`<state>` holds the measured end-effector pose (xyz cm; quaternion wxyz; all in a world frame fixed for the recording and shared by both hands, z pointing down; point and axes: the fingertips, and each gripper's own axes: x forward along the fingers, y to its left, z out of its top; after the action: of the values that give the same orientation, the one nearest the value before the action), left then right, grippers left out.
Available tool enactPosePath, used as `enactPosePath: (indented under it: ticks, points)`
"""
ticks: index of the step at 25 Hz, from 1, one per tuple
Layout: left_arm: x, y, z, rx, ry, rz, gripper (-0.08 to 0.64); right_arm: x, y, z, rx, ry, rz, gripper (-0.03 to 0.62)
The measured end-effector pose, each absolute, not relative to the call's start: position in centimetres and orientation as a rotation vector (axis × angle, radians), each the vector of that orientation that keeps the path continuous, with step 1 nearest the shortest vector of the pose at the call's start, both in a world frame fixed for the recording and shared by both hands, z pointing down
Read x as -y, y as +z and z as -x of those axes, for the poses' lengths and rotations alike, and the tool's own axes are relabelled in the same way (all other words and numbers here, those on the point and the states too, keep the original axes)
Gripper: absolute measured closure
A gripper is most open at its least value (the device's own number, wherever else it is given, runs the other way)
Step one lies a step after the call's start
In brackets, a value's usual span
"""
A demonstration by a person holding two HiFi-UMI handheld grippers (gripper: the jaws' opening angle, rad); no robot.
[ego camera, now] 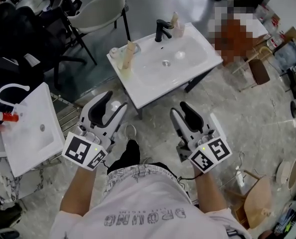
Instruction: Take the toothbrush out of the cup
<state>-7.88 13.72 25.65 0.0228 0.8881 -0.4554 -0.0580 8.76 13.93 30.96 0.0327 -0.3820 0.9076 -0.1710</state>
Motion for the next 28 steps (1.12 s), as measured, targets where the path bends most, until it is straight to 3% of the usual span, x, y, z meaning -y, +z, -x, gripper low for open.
enactPosePath:
  ticks: [28]
  points:
    - [3.9, 27.5, 15.0, 1.294, -0.182, -2.733, 0.342, 2.4, 31.8, -1.2, -2.787, -0.568, 1.294, 0.422]
